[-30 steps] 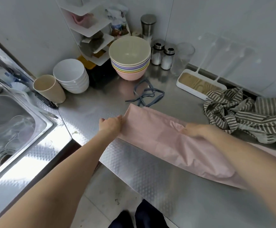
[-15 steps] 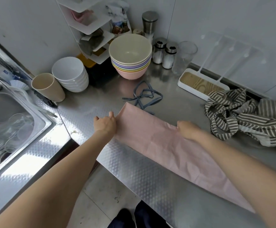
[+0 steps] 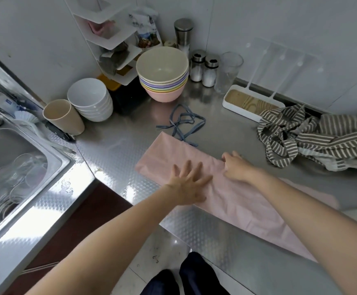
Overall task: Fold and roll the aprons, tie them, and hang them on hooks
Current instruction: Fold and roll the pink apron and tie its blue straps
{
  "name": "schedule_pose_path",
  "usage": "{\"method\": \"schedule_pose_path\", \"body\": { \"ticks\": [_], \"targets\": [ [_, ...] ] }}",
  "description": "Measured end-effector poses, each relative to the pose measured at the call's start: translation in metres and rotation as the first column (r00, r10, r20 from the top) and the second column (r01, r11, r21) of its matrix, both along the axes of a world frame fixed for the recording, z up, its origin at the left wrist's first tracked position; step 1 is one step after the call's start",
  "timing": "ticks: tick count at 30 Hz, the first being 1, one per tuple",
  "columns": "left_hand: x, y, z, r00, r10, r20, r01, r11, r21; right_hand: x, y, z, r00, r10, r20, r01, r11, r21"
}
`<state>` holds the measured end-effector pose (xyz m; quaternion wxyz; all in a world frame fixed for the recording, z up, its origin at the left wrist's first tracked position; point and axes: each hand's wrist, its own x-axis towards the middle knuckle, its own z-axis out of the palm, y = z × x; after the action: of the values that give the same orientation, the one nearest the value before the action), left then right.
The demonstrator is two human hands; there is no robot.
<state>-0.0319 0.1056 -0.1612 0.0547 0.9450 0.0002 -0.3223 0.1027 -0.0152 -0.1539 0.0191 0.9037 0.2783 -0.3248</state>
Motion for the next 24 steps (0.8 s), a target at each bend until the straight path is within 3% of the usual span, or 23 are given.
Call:
{"method": "schedule_pose_path", "body": {
  "ticks": [3,5,7,10,16,24],
  "targets": [
    [0.002,0.000,-0.011,0.998,0.038,-0.054,-0.034,0.996,0.080,-0.020,-0.021,0.005,0.995,0.021,0.098,-0.014,0.998,-0.068],
    [0.005,-0.002,-0.011,0.999,0.049,-0.009,-0.048,0.993,0.111,-0.043,-0.033,0.003,0.961,0.072,0.268,-0.050,0.995,-0.088],
    [0.005,-0.014,-0.011,0.997,0.054,0.057,-0.060,0.993,0.105,-0.071,-0.040,-0.004,0.934,0.082,0.346,-0.070,0.996,-0.048],
    [-0.003,-0.046,-0.015,0.995,0.084,0.048,-0.086,0.996,0.033,-0.103,-0.045,-0.020,0.947,0.020,0.320,-0.024,1.000,0.007],
    [-0.008,-0.062,-0.023,0.995,0.098,-0.030,-0.091,0.980,0.176,-0.116,-0.069,-0.043,0.962,-0.102,0.253,0.081,0.992,0.094],
    [0.002,-0.058,-0.014,0.999,0.049,-0.012,-0.046,0.983,0.179,-0.077,-0.138,-0.036,0.902,-0.376,0.212,0.393,0.919,-0.043]
  ]
}}
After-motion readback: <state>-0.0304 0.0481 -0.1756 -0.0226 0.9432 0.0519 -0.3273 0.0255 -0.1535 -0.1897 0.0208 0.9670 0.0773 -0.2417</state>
